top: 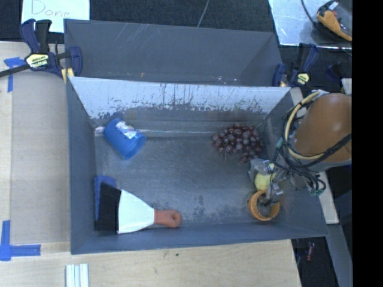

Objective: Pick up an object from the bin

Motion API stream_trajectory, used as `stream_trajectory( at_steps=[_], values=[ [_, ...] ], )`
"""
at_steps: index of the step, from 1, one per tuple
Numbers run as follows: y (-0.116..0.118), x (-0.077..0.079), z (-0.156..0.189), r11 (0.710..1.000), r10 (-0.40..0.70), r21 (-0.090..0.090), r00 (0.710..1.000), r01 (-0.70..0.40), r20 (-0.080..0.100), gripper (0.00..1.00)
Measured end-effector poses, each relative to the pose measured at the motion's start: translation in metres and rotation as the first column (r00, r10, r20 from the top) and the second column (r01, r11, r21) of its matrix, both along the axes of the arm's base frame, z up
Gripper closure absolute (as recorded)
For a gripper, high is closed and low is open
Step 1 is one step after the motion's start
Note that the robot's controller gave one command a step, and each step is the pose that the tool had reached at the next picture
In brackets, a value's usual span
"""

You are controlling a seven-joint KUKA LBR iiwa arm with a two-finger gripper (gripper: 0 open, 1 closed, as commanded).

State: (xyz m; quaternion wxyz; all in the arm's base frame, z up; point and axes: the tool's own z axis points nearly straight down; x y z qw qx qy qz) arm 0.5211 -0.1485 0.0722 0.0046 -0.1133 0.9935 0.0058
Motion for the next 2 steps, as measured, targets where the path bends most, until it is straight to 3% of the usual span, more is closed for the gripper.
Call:
stream_trajectory(
  at_steps=[1,2],
  values=[
    [0.0,0.0,0.0,1.0,0.0,0.0,1.0,0.0,0.0,1.0],
    [0.0,-0.004,0.031,1.0,-0.002,0.001,1.0,0.002,-0.013,1.0]
  ],
)
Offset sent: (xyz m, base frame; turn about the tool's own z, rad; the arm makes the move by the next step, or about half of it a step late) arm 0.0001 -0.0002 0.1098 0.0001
